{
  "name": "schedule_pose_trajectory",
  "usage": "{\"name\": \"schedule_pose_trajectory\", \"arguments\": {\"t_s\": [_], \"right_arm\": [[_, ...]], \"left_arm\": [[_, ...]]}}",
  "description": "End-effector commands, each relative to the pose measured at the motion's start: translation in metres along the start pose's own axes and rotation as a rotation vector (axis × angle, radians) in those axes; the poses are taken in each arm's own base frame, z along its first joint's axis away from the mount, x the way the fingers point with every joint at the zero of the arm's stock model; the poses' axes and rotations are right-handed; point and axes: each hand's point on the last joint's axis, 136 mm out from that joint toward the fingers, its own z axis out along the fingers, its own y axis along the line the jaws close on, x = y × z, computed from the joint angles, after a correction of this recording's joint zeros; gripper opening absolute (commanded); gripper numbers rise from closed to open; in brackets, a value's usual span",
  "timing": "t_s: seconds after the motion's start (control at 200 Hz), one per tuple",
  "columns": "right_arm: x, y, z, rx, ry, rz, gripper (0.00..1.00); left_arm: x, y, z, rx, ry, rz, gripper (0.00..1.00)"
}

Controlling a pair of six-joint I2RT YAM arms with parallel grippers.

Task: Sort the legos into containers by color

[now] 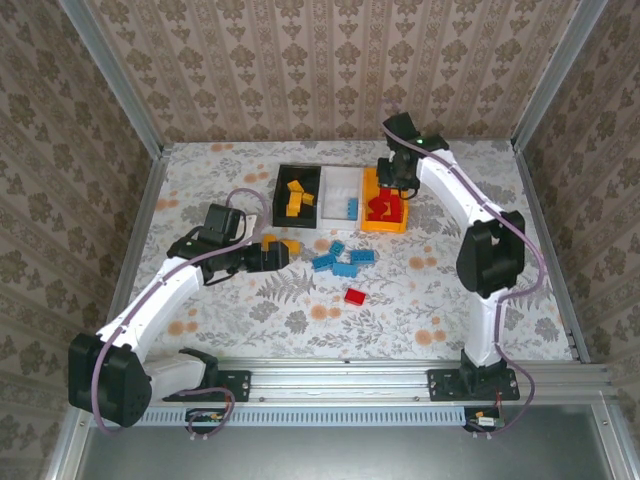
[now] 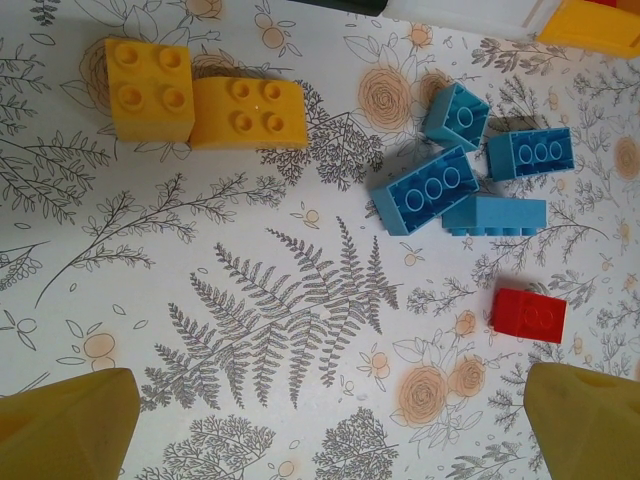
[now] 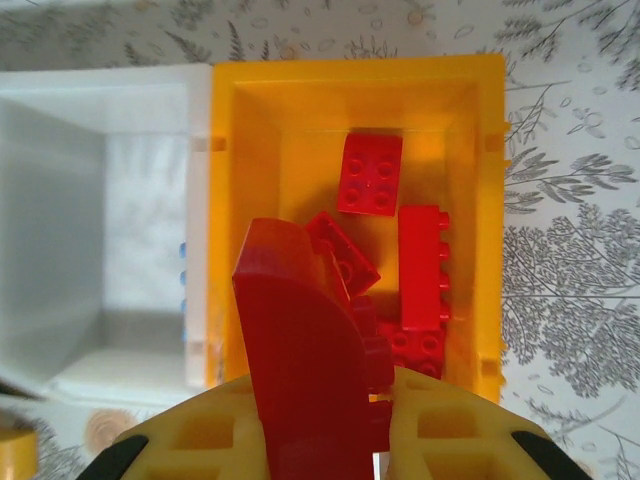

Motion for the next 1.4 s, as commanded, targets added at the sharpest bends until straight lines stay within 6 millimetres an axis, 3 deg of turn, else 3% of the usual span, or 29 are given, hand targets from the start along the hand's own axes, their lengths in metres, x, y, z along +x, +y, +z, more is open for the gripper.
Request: {"name": "schedule_pose_trajectory", "arguments": {"t_s": [0.0, 0.23, 0.43, 0.59, 0.76, 1.01, 1.185, 1.395], "right_arm": [[0.005, 0.002, 0.025, -0.004, 0.052, -0.017, 0.2], [0.011, -0.005, 0.064, 0.002, 0.11, -0.008, 0.2], [0.012, -0.009, 0.084, 0.002, 0.144, -0.004, 0.21], [0.01, -0.008, 0.084, -0.011, 0.144, -0.002, 0.34], [0.006, -0.003, 0.064, -0.046, 0.113, 0.005, 0.46], [0.018, 0.004, 0.009, -0.127, 0.044, 0.035, 0.53], [0.063, 0.003, -0.025, -0.179, 0.03, 0.055, 0.54], [0.131, -0.012, -0.041, -0.175, 0.079, 0.051, 0.54]], "left_arm": [[0.0, 0.004, 0.002, -0.008, 0.008, -0.027, 1.0], [-0.002, 0.006, 0.011, -0.006, 0.019, -0.047, 1.0], [-0.005, 0.005, 0.016, -0.001, 0.023, -0.058, 1.0], [-0.008, 0.006, 0.018, -0.006, 0.025, -0.061, 1.0], [-0.011, 0.015, 0.026, -0.038, 0.029, -0.073, 1.0], [-0.031, 0.045, 0.05, -0.151, 0.057, -0.039, 0.95], [-0.046, 0.062, 0.071, -0.185, 0.092, -0.034, 0.89], [-0.062, 0.069, 0.085, -0.206, 0.11, -0.015, 0.83]]}}
